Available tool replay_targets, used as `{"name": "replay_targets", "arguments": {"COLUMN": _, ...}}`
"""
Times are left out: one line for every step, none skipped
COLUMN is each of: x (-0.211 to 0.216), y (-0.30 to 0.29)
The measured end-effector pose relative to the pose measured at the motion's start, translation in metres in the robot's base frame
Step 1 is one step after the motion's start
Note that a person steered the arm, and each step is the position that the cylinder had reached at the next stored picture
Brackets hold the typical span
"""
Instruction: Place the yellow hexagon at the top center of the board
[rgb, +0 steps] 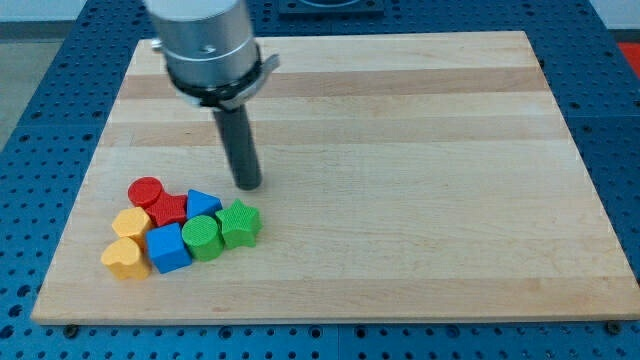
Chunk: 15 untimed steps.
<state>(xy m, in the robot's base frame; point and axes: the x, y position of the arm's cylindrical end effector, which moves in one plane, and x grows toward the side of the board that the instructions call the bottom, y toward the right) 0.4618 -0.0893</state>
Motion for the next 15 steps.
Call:
{"name": "replay_targets", "arguments": {"x": 0.004, "y": 0.049}}
{"name": "replay_targets", "arguments": {"x": 0.034, "y": 0.082}}
{"name": "replay_targets", "arguments": {"x": 0.077, "y": 0.091}}
{"name": "replay_targets", "arguments": {"x": 0.113, "y": 0.075}}
{"name": "replay_targets", "arguments": {"x": 0.137, "y": 0.038}}
{"name": "replay_targets", "arguments": {"x": 0.152, "y": -0.011}}
{"name": "replay_targets", "arguments": {"x": 0.154, "y": -0.060}}
{"name": "replay_targets", "arguments": {"x": 0.154, "y": -0.095}}
{"name": "replay_targets", "arguments": {"x": 0.144, "y": -0.116}}
{"name": "replay_targets", "arguments": {"x": 0.125, "y": -0.121}}
{"name": "replay_targets", "arguments": {"x": 0.102, "y": -0.121}}
{"name": "replay_targets", "arguments": {"x": 0.085, "y": -0.131}}
{"name": "replay_targets", "arguments": {"x": 0.094, "y": -0.153}}
{"name": "replay_targets", "arguments": {"x": 0.117, "y": -0.175}}
{"name": "replay_targets", "arguments": {"x": 0.104, "y": -0.194}}
